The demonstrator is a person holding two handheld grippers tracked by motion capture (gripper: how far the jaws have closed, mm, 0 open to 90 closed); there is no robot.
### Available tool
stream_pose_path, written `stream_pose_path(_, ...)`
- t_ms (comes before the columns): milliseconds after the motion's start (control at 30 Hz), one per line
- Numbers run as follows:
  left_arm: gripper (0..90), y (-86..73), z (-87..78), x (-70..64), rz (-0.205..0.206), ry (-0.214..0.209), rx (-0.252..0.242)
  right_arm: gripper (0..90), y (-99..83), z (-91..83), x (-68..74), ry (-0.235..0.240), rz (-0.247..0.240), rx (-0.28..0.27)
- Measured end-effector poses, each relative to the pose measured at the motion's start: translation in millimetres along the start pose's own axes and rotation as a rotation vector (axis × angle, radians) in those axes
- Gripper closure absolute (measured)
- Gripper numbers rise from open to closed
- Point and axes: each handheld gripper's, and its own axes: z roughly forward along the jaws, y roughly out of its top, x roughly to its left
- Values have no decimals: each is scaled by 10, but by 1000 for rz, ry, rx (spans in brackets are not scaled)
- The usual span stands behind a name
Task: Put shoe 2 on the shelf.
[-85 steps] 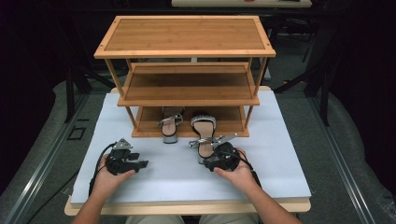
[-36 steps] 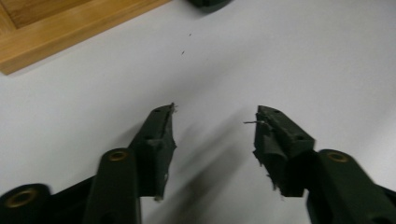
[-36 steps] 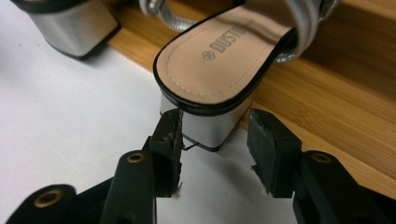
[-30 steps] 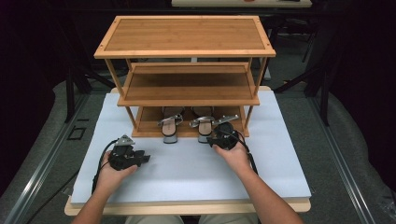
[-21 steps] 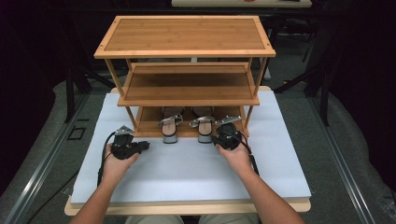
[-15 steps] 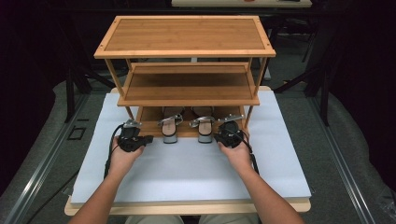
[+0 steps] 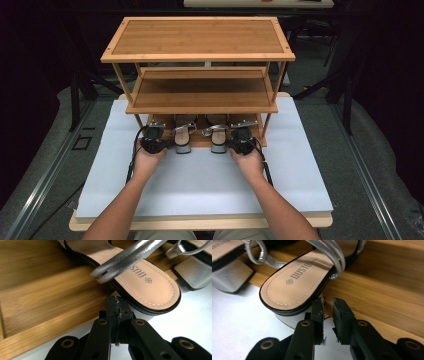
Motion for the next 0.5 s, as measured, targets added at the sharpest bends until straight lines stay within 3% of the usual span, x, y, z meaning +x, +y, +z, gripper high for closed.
stream_pose_path(500, 900, 80, 112, -172, 20, -37, 12, 774, 30, 86, 221, 46, -13, -8)
